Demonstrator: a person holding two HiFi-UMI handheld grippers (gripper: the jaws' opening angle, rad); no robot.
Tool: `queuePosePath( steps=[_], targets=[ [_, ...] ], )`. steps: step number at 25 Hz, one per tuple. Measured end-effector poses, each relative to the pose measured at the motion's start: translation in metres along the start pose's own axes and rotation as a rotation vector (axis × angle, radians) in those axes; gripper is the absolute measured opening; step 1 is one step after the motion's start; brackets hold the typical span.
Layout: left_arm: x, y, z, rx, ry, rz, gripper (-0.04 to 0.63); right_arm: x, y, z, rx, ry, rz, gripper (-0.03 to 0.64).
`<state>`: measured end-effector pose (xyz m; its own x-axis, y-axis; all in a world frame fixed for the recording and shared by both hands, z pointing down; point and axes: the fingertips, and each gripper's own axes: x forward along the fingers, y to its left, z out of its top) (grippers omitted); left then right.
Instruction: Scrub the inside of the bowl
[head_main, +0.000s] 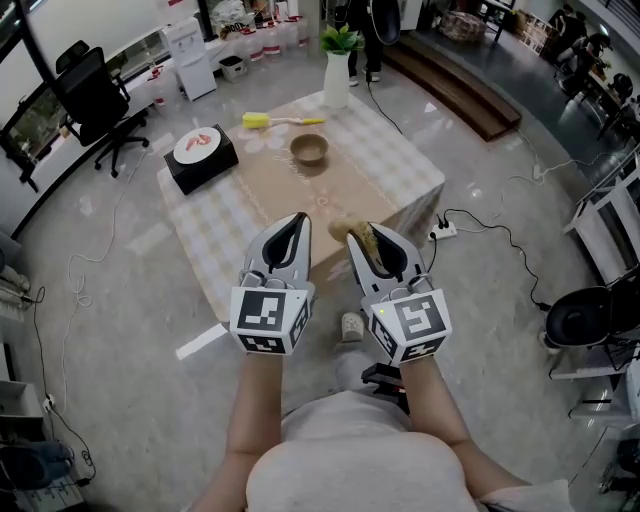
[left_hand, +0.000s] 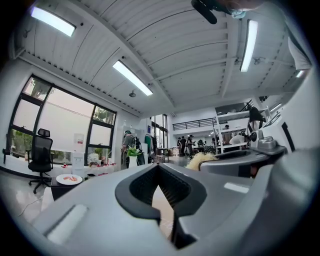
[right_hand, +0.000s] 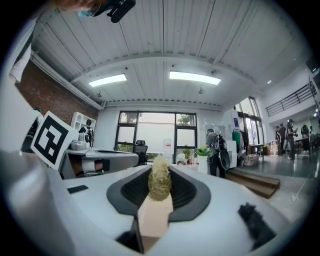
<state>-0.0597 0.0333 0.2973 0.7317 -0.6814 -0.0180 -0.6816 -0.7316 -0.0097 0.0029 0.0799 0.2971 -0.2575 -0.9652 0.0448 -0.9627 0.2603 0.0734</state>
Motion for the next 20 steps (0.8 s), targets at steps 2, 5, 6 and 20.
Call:
queuePosePath(
  steps=[2, 5, 6, 20],
  targets=[
    [0.014, 0.006, -0.002, 0.001, 0.004, 0.020, 0.003, 0.013, -0.011, 0.001, -0.005, -0.004, 0.020, 0.100],
    [0.036, 0.015, -0.005, -0.005, 0.008, 0.053, 0.003, 0.034, -0.025, 0.001, -0.018, -0.006, 0.060, 0.100],
    [0.044, 0.017, -0.005, -0.005, 0.010, 0.062, 0.003, 0.041, -0.030, 0.001, -0.020, -0.005, 0.073, 0.100],
    [0.145, 0.046, -0.022, -0.053, 0.029, 0.120, 0.006, 0.123, -0.116, -0.014, -0.003, 0.012, 0.182, 0.100]
  ],
)
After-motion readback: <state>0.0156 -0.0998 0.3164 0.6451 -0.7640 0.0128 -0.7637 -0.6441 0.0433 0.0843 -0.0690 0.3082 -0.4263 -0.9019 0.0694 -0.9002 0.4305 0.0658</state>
